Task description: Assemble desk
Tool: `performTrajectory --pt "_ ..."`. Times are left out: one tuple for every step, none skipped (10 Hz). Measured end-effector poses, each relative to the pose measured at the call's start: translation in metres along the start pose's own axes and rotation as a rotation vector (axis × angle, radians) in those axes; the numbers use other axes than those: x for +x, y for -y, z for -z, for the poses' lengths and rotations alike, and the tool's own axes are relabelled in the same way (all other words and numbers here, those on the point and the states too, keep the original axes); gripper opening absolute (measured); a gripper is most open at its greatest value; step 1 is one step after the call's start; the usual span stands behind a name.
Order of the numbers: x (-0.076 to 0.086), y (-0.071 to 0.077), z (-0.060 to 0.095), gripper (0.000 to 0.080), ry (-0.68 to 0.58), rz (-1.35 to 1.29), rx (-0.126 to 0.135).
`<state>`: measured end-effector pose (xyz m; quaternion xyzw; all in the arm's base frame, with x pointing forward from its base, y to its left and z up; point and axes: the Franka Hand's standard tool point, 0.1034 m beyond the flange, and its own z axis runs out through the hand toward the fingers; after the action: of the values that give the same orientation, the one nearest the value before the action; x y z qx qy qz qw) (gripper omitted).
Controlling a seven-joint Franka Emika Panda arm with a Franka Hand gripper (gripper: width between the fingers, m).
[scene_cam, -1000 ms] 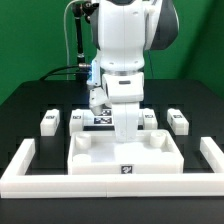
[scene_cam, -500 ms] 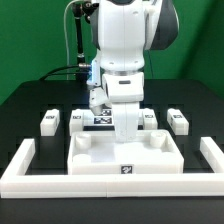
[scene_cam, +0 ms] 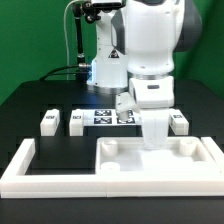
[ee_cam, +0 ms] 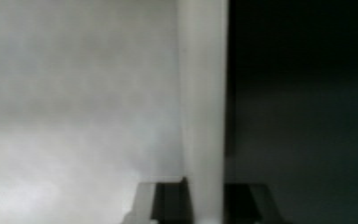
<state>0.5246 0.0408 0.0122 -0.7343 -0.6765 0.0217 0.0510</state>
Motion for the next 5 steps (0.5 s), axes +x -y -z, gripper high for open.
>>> performTrajectory --pt "0.0001 0.0000 0.0000 0.0064 0.009 0.011 0.002" --pt "-0.0004 -0.0001 0.0000 0.0064 0.009 0.022 0.000" --pt "-0.0012 0.0002 -0.0002 0.0064 0.007 0.029 -0.002" --pt "-0.0012 0.0006 -0.0006 0.0064 0.008 0.027 -0.001" --pt "-0.0014 0.0006 -0.0007 0.0158 0.008 0.026 0.000"
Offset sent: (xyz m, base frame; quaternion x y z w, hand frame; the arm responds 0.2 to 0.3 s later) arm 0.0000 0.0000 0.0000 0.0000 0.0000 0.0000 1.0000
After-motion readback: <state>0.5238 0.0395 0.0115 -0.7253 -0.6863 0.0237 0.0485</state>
